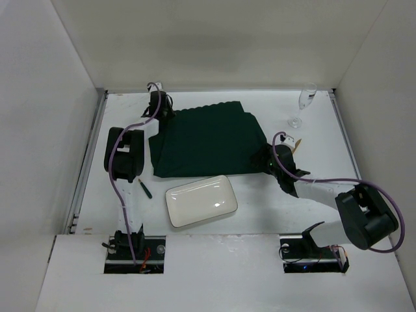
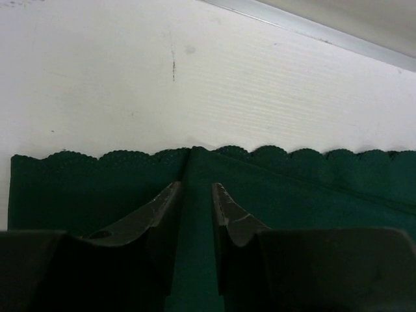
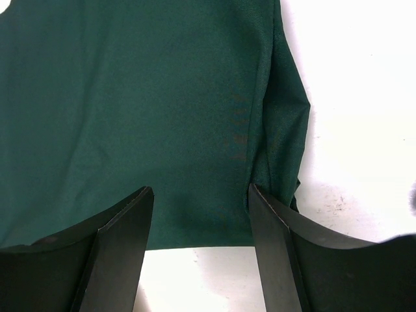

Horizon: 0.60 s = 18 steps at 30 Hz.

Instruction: Set the dinner table for one person

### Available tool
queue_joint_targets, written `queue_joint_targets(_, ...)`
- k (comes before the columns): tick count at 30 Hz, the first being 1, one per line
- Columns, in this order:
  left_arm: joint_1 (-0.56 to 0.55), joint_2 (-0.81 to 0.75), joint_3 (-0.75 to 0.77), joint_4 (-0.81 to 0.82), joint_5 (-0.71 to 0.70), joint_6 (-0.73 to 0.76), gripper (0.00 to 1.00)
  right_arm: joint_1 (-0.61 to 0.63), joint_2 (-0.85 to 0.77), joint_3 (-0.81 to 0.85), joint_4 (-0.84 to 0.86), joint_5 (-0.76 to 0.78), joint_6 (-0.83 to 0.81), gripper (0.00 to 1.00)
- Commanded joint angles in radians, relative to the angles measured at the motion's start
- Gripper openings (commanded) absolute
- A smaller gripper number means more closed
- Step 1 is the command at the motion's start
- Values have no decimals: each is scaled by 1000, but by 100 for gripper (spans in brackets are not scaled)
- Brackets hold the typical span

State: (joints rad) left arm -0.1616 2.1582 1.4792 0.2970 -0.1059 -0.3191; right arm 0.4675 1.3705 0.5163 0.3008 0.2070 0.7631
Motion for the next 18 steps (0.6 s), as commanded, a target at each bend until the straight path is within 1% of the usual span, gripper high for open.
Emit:
queue_joint_targets(1,9,18,26,-15,3,11,23,16,12,39,50,-20,-7,66)
queue_joint_targets(5,6,31,27,-16,41,25,22,21,18,44,50,-23,-7,66)
queue_joint_targets(11,4,49,52,-30,46,28,19,24,13,44,52,-23,-8,66)
queue_joint_targets(18,3,37,44,-13,57,28,8,26,16,45,52,-21,-10,66)
